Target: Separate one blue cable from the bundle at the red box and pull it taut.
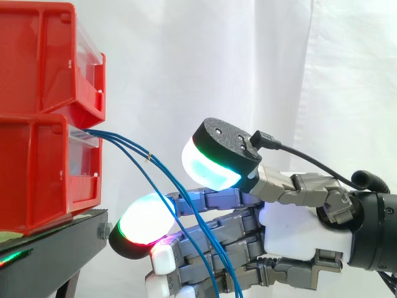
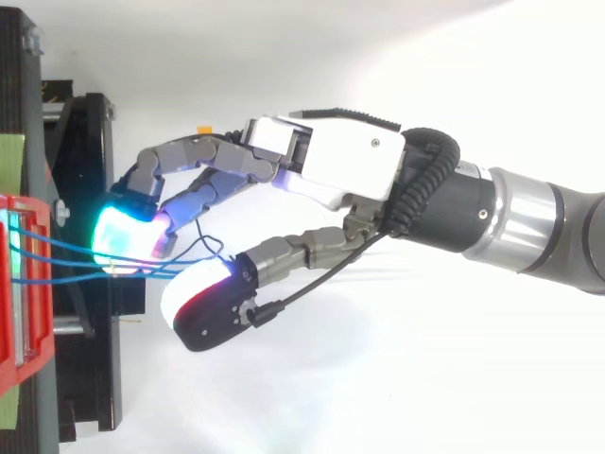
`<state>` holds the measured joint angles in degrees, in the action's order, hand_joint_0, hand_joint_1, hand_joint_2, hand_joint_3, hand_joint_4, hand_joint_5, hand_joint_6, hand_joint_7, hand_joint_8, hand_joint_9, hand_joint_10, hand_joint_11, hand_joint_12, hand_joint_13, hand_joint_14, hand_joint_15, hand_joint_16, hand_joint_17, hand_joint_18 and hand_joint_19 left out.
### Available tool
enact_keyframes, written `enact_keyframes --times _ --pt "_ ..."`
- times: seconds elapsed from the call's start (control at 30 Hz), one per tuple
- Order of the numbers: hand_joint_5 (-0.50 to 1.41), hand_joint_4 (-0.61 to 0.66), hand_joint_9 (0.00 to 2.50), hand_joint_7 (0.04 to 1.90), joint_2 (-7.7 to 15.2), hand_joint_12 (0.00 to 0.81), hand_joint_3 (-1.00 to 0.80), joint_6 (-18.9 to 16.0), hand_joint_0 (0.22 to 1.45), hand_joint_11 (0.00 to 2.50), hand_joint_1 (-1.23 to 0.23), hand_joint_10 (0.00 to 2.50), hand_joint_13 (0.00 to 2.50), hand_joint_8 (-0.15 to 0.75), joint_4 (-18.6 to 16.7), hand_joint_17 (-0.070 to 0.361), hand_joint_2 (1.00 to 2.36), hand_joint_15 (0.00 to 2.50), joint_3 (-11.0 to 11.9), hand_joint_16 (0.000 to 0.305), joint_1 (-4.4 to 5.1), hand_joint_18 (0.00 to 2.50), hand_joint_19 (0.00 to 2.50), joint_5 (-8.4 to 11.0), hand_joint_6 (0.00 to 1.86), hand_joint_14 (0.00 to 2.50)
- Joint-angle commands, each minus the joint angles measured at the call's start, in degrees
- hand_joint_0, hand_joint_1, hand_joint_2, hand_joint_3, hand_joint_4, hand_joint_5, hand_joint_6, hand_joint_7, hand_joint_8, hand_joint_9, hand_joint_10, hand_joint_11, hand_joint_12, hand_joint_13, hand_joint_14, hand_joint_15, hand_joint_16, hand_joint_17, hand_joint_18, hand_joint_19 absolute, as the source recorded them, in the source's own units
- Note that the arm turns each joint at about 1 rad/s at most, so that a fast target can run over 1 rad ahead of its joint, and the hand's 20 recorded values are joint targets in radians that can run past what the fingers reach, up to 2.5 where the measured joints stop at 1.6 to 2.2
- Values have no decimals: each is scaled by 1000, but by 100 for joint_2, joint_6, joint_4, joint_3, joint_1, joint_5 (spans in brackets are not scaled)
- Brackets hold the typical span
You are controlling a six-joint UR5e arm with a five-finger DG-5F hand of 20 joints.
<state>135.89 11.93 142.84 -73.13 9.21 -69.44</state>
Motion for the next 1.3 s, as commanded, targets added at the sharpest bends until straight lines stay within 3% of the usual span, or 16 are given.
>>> enact_keyframes --times 0.0,0.37,0.63,0.9,1.27 --pt "-136 105 815 1052 -1 314 -500 -77 491 711 -685 18 744 266 -2 106 1000 505 0 47 2 544 692 -78 547 20" --pt "-136 95 815 1088 -1 302 -443 -376 527 721 -691 19 744 254 -108 101 1003 527 62 45 81 539 710 -78 533 20" --pt "-135 91 813 1096 -1 300 -418 -394 537 722 -696 20 745 252 -64 100 1003 530 158 44 107 537 714 -78 531 20" --pt "-134 93 825 1081 8 300 -407 -394 548 727 -683 19 761 257 -46 101 1005 541 158 45 81 554 709 -149 540 20" --pt "-148 81 863 877 8 319 -341 -394 579 742 -703 18 801 268 -46 108 1006 541 158 48 98 605 711 -175 674 19"
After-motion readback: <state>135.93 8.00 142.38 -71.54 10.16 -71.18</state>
